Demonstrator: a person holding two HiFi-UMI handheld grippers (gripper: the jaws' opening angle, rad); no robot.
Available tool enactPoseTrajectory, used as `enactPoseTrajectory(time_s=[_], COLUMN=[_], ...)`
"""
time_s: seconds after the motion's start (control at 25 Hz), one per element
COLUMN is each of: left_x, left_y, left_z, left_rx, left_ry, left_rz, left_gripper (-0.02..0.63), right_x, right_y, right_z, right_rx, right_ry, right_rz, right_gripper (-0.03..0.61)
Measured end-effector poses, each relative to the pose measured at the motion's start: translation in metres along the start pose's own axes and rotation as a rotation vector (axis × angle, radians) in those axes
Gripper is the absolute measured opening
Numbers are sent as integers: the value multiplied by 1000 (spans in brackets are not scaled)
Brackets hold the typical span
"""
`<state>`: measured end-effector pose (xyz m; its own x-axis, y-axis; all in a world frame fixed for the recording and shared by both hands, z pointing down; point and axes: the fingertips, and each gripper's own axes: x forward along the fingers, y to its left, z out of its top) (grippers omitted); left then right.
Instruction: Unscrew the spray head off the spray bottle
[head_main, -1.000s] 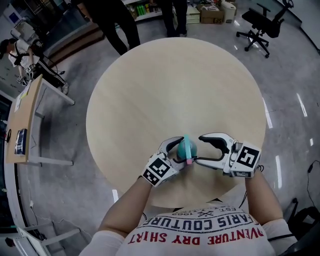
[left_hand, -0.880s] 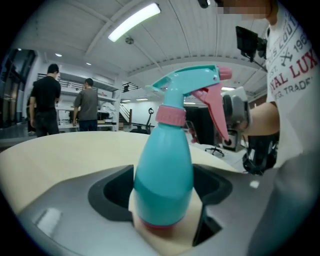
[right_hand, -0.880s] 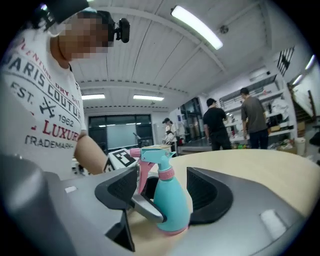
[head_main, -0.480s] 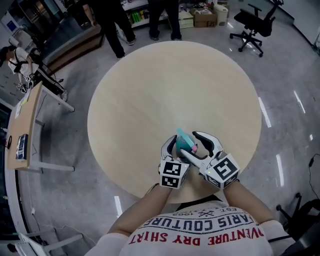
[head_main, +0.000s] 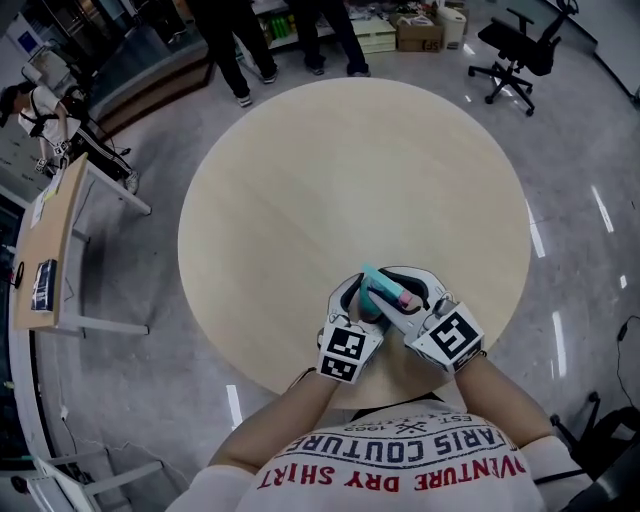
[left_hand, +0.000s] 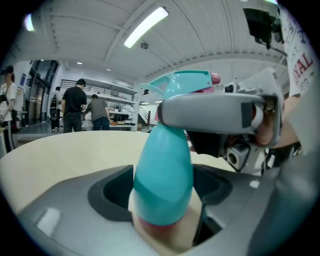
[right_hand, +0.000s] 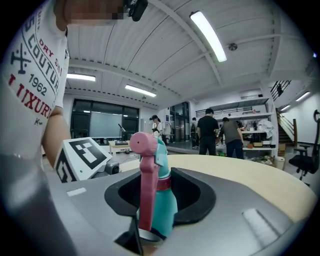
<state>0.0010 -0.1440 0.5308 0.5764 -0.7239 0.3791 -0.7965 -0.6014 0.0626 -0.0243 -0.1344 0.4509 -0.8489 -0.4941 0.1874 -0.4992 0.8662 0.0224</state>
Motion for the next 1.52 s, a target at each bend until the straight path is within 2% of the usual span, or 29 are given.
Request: enactPoseTrajectory(time_s=[0.12,0.28,0.4,0.64,0.92,1.0,1.08,1.16,1.28,1.44,1.52], left_x=[-2,-7,-10,-11,-20,-16,-16,-21,-26,-31,-35], left_y=[-6,-11,-11,-4,3,6,10,11,12,11,10], left_z=[-2,-4,-4,-4,-11,-10,-11,-13,-14,-11,-12], left_rx=[71,176,204,180,175,160,146,140,135,127,124], left_ry=[-1,11,35,17,35,38,42,45,45,38,38], left_rz=[-164,-410,-473,-454,-398,-368,-345,-333,-319,-323,-327], left_gripper=[356,357,357,360,360,360,360,360,360,360,360], right_x=[-1,-4,-4,-6,-37,-54,-65,-66,-59,-43,-33], right_y=[4,4,1,-1,-14,-33,-48,-58,-62,-60,-55], right_z=[0,15,20,39,124,146,152,138,87,9,-23], right_rx=[-20,31,28,81,51,80,146,246,383,456,460], right_ry=[22,14,40,-22,-186,-216,-189,-118,32,214,286], right_rz=[155,363,427,442,389,366,349,328,300,261,243], right_gripper=[133,133,133,133,133,133,133,133,133,133,133])
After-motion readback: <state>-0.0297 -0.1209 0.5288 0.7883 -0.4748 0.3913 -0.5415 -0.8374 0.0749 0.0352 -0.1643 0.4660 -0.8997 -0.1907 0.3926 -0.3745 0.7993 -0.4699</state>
